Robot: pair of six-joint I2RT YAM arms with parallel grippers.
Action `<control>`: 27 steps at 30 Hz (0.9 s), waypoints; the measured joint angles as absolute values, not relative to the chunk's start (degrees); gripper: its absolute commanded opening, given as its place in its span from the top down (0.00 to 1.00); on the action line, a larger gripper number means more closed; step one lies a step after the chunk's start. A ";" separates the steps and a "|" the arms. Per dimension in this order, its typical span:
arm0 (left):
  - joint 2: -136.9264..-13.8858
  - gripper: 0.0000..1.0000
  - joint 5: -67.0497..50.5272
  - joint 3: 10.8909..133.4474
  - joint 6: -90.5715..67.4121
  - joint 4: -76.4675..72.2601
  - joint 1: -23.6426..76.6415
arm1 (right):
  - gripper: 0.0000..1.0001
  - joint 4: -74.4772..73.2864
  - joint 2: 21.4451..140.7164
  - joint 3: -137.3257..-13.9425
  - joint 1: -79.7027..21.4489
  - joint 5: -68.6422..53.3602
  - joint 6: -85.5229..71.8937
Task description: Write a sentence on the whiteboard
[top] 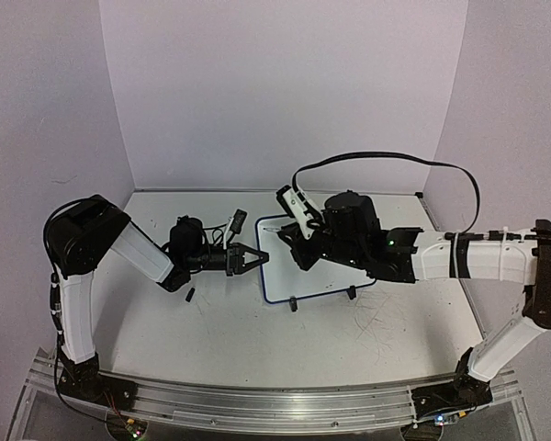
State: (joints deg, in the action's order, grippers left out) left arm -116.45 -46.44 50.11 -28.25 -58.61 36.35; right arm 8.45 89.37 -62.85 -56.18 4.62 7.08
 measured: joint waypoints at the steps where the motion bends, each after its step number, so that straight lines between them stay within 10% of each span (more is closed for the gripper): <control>1: -116.40 1.00 -46.41 50.11 -28.24 -58.59 36.37 | 1.00 8.86 89.66 -62.85 -56.18 4.88 7.10; 27: -116.31 1.00 -46.35 50.09 -27.83 -58.54 36.40 | 1.00 10.31 91.79 -62.87 -56.18 12.13 7.00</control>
